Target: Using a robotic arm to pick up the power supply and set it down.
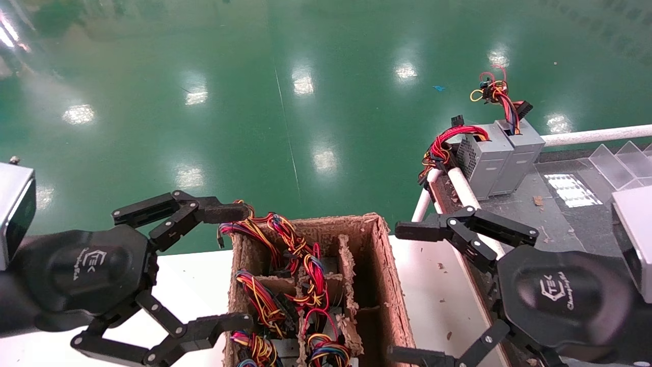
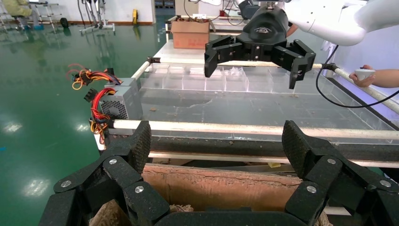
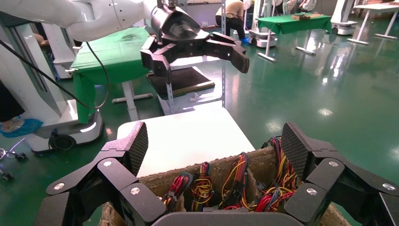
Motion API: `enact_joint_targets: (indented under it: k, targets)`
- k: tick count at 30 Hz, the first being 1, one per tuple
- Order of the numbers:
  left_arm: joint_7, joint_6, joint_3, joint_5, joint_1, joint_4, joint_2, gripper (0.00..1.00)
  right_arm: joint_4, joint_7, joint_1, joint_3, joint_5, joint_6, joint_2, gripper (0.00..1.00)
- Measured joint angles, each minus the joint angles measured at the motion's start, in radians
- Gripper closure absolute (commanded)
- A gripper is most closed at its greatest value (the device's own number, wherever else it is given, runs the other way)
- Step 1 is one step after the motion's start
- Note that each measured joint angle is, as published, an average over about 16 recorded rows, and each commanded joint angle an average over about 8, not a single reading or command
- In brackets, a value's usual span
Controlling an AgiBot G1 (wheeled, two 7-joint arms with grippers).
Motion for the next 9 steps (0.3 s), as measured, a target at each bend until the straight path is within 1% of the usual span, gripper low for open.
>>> enact_joint_targets:
  k: [9]
  targets:
    - [0.000,0.000,0.000,0.000,0.000,0.000,0.000,0.00,-0.007,-0.002,0.005,0.000,-0.004,0.003,-0.001,0.00]
